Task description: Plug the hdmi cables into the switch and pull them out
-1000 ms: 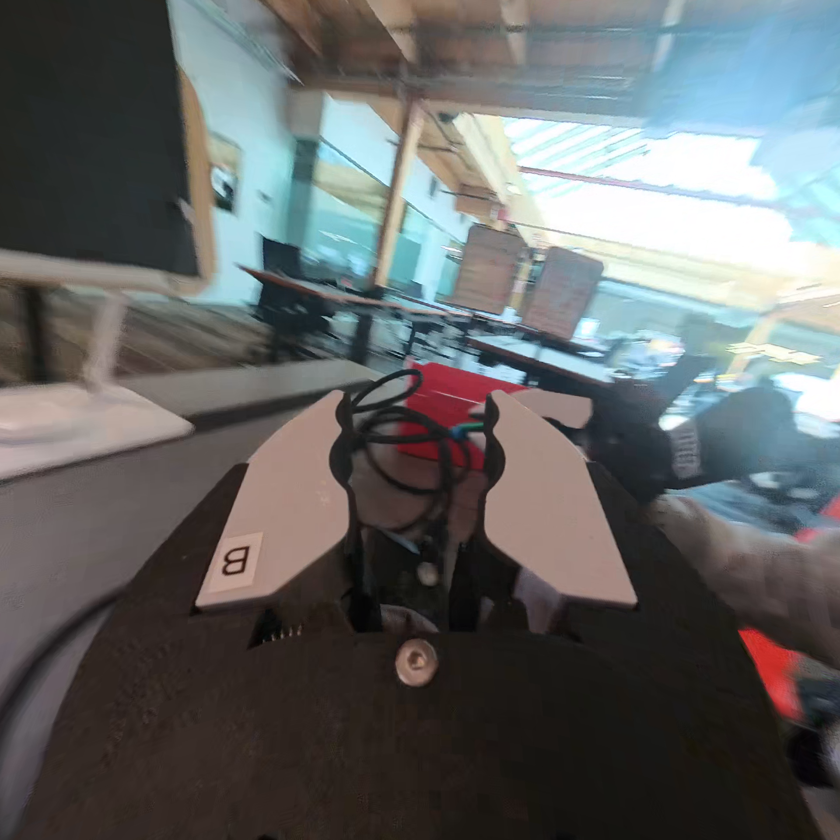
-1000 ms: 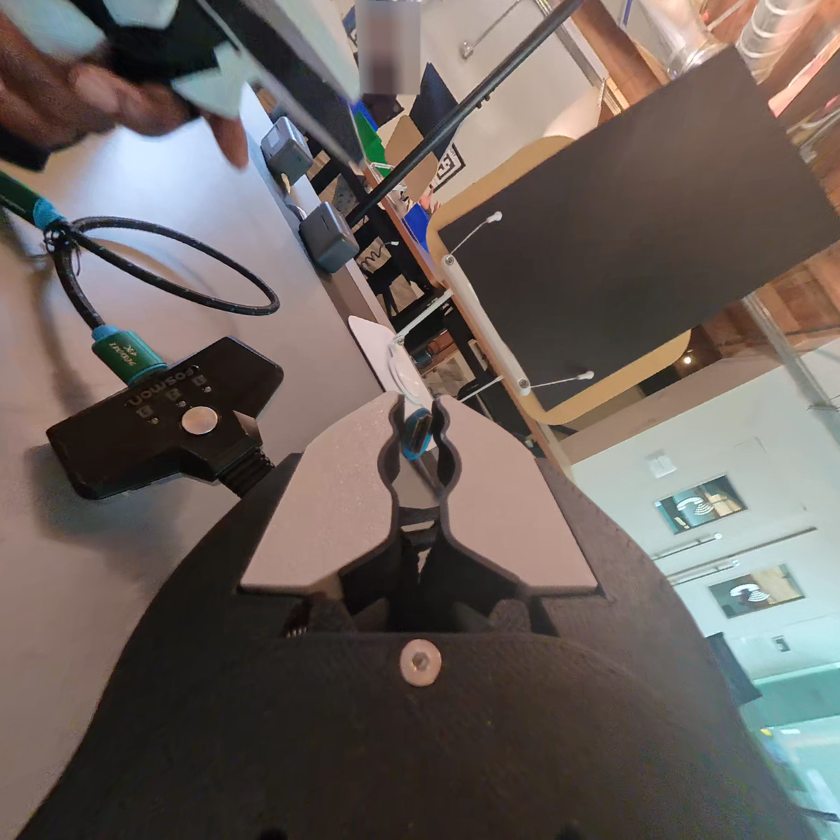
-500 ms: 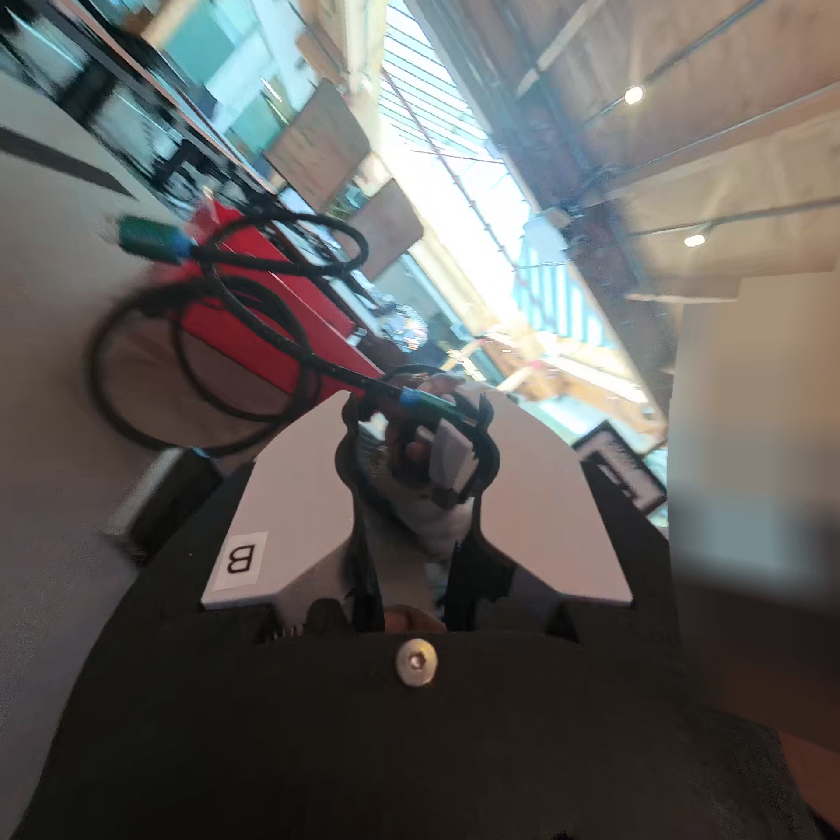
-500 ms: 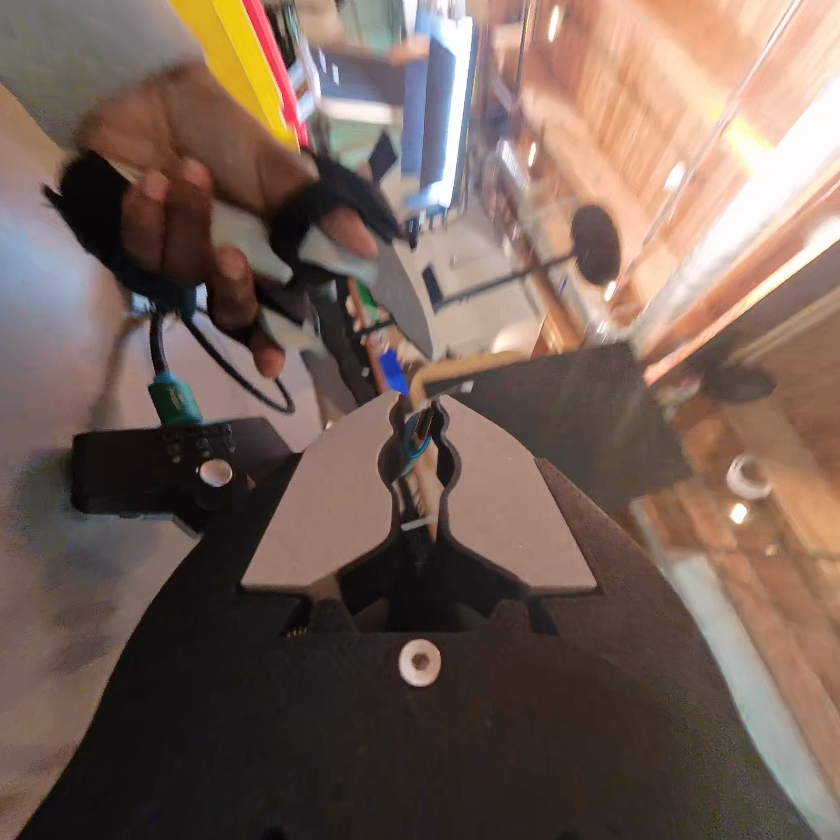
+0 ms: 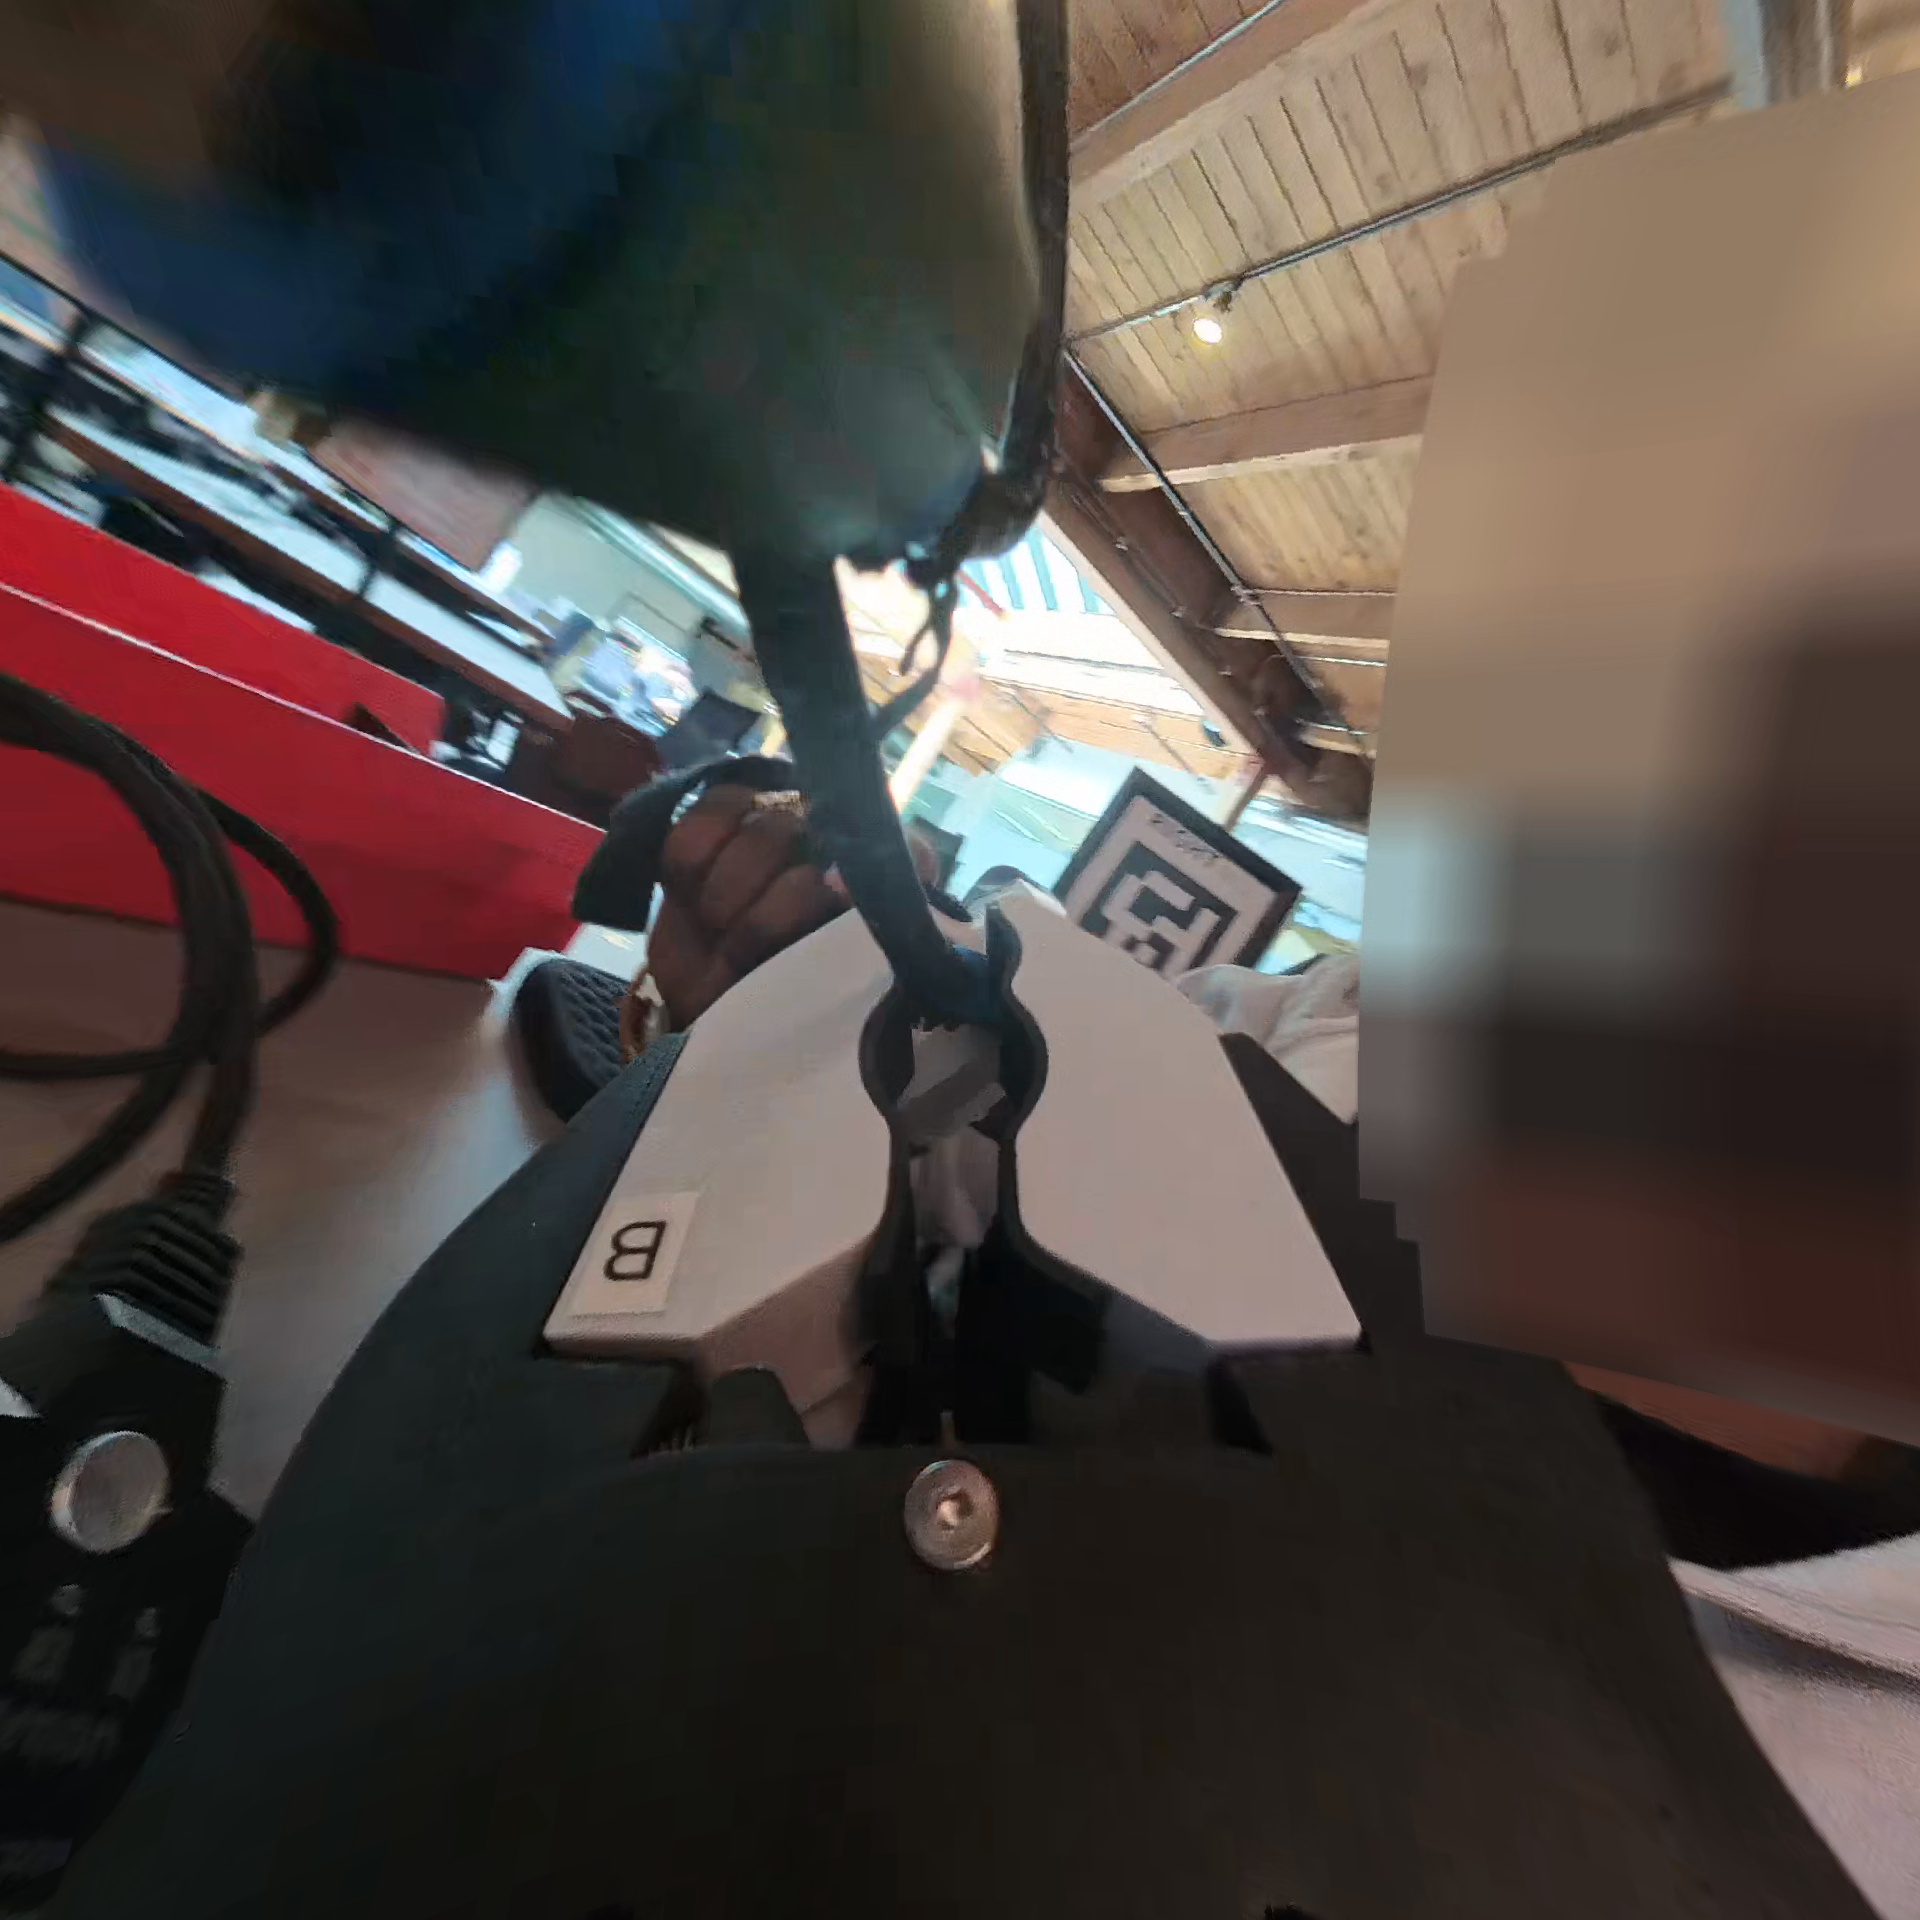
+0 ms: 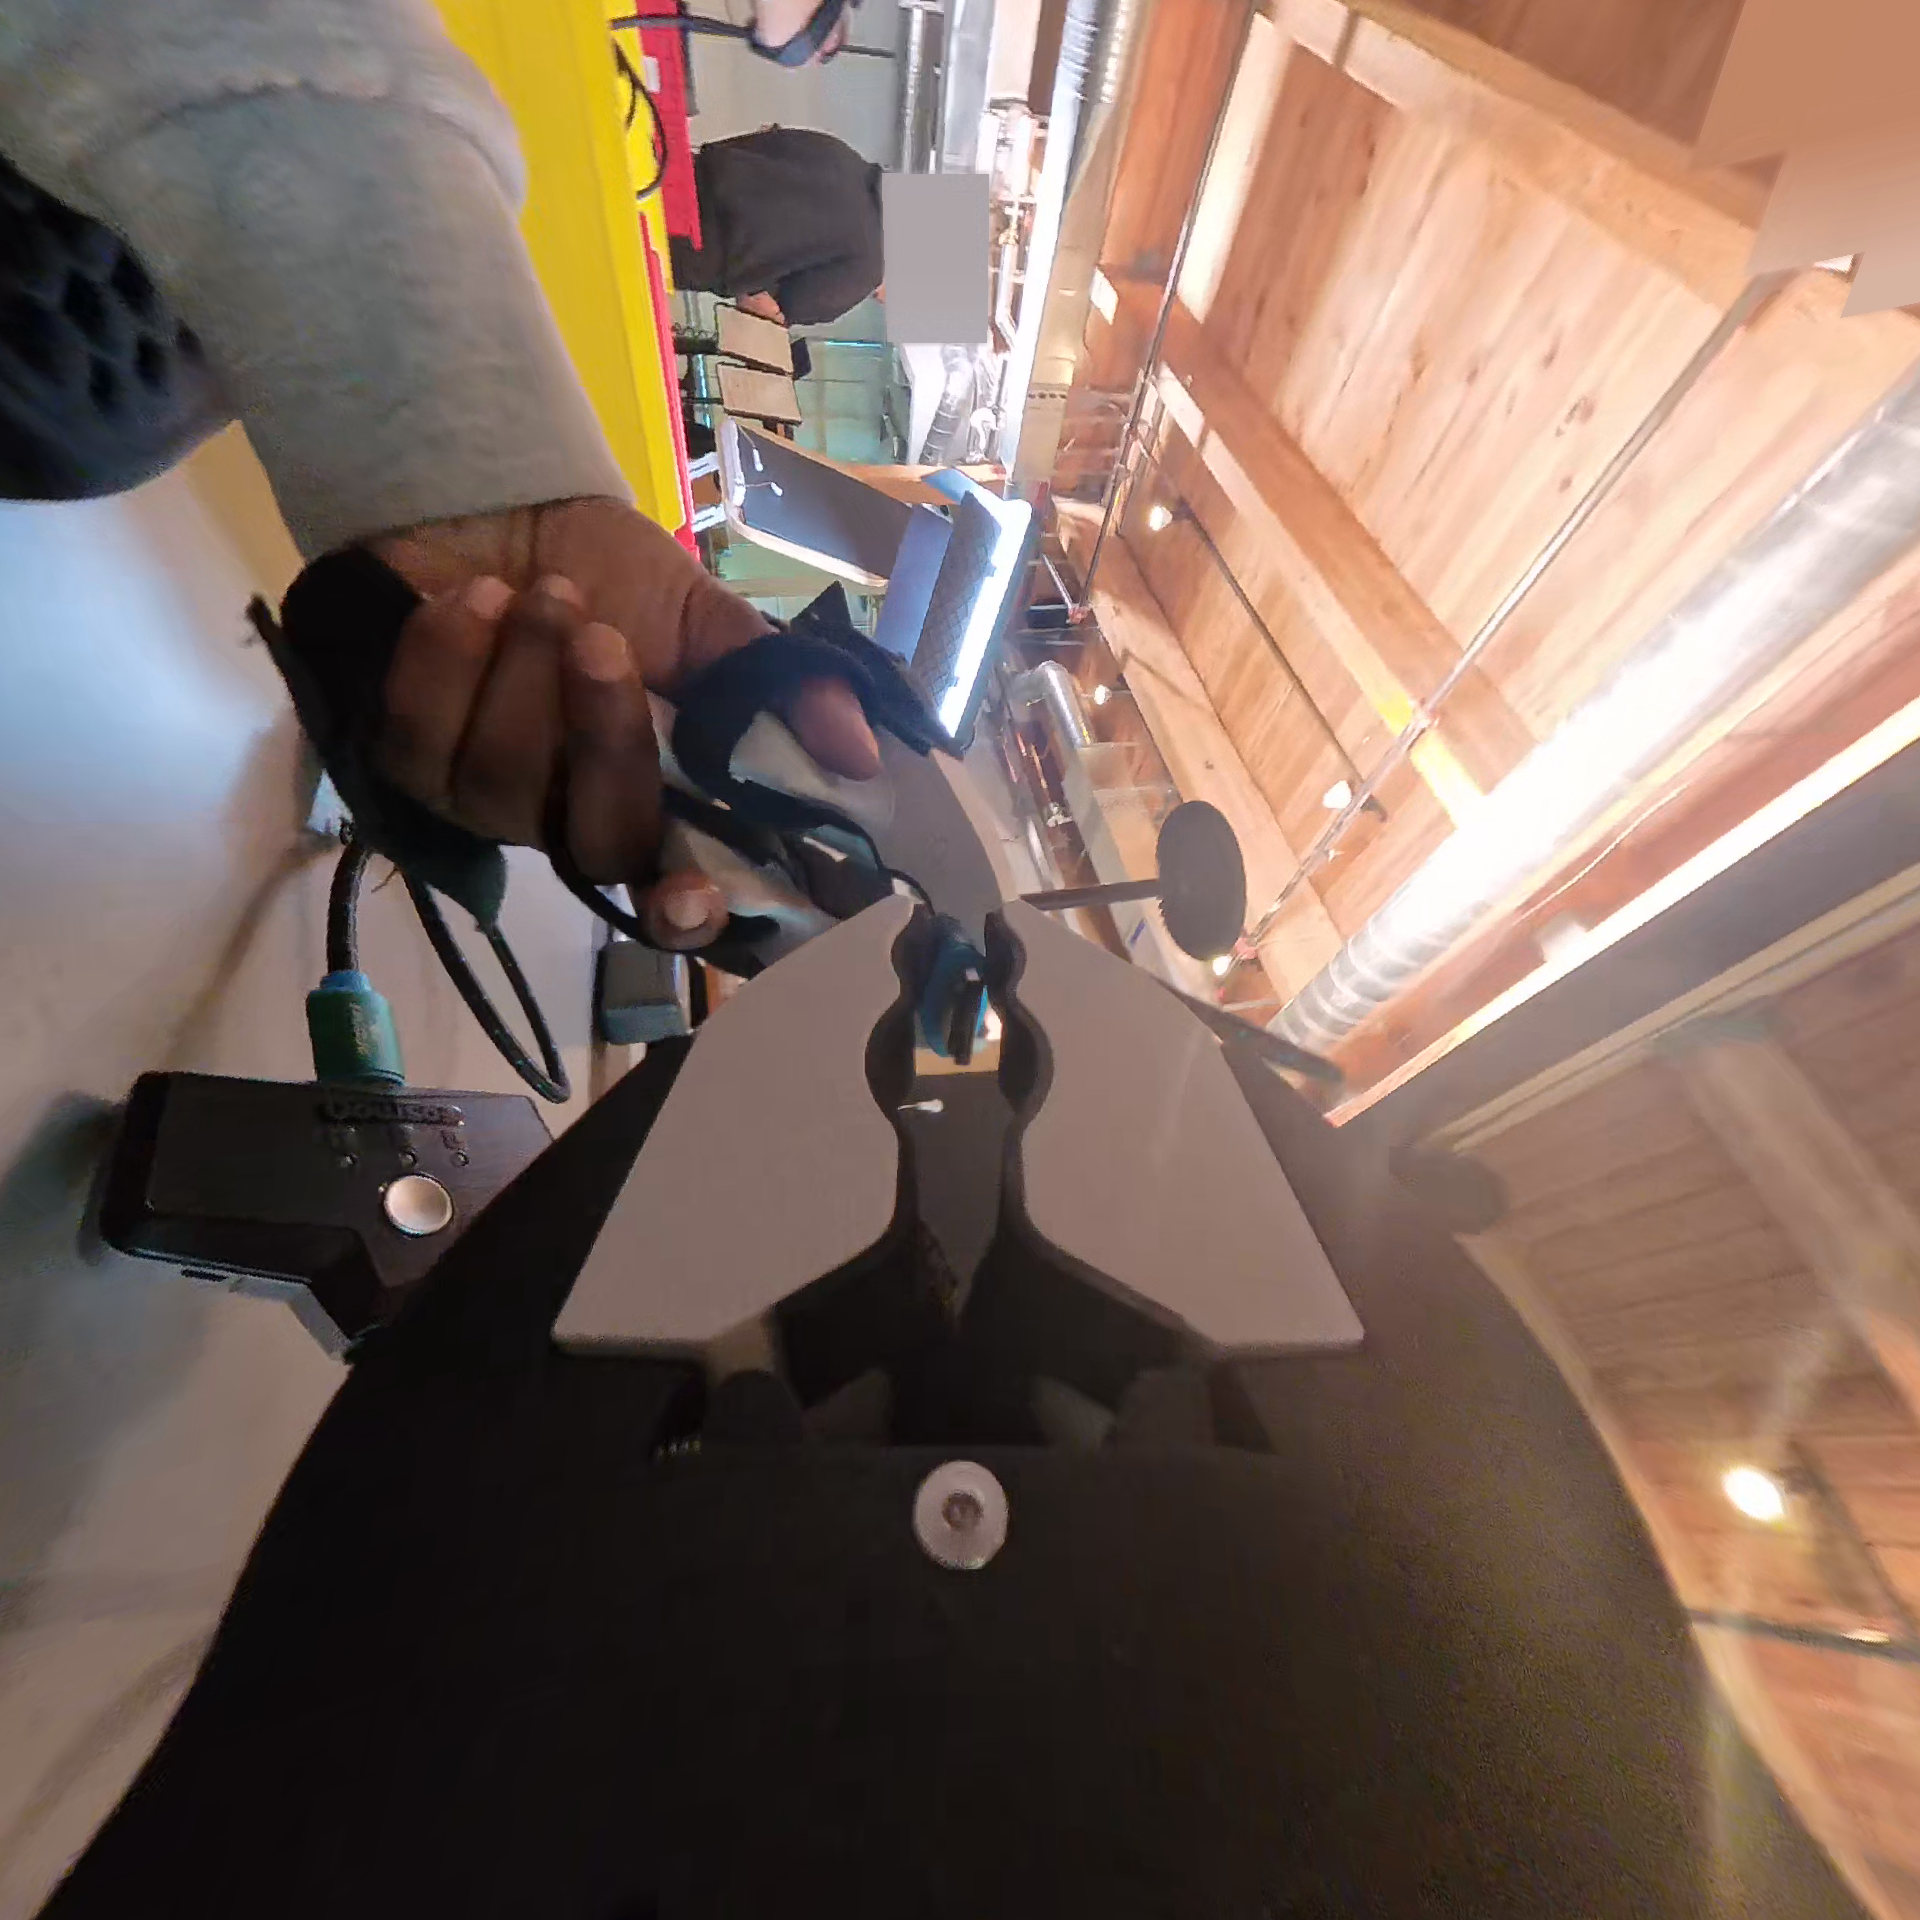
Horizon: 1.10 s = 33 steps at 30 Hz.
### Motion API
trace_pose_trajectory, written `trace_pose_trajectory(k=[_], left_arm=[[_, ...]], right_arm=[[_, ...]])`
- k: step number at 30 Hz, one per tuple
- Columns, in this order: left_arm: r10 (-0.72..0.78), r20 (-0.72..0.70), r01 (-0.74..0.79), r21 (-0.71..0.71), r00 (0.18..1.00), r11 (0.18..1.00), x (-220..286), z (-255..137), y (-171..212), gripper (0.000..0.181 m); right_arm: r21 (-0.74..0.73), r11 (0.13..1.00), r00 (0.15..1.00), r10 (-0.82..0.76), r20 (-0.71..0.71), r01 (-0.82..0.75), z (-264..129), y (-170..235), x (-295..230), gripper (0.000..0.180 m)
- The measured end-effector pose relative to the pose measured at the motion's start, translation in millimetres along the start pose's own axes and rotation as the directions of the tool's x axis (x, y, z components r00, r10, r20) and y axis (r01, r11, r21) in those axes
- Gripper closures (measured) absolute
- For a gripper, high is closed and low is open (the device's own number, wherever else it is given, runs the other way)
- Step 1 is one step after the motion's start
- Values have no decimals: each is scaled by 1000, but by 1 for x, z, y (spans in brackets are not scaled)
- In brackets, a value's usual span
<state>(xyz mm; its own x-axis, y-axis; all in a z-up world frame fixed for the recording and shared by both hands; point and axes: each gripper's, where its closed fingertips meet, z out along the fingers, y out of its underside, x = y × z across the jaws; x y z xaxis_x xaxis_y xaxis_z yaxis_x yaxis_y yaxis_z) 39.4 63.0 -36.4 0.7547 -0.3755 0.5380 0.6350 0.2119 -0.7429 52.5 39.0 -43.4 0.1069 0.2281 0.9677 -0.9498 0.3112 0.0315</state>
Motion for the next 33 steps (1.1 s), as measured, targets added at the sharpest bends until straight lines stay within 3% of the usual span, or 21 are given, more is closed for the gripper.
trace_pose_trajectory(k=[1, 4, 8, 12, 15, 18, 20, 25, 33], left_arm=[[27, 36, -28, 8, 999, 1000, -3, 0, -3, 171], [59, 178, -71, 62, 982, 996, -15, -4, -13, 171], [40, 224, -64, 100, 974, 993, -20, -9, -19, 172], [39, 216, -61, 96, 976, 994, -20, -9, -18, 172], [94, 171, -105, 56, 981, 993, -12, -6, -14, 171], [172, 56, -170, -32, 984, 985, 10, 1, -3, 151], [233, 56, -227, -100, 971, 969, 14, 4, 5, 138], [235, 9, -229, -184, 972, 956, 18, -1, 16, 154], [207, 10, -197, -259, 978, 946, 16, -5, 26, 147]], right_arm=[[-10, 999, 999, 39, -3, -39, 1, 4, 1, 168], [-80, 991, 994, 110, -5, -110, 3, 23, -1, 164], [-116, 985, 991, 134, 13, -131, 3, 33, -4, 162], [-136, 981, 989, 144, 16, -140, 5, 33, -5, 167], [-86, 969, 971, 236, 34, -232, 3, 26, -1, 168], [5, 942, 939, 334, 81, -336, -1, 12, 4, 168], [54, 929, 926, 358, 120, -366, -3, 3, 3, 168], [79, 944, 941, 306, 146, -319, -5, -6, 0, 168], [91, 959, 952, 251, 175, -270, -6, -13, -5, 168]])
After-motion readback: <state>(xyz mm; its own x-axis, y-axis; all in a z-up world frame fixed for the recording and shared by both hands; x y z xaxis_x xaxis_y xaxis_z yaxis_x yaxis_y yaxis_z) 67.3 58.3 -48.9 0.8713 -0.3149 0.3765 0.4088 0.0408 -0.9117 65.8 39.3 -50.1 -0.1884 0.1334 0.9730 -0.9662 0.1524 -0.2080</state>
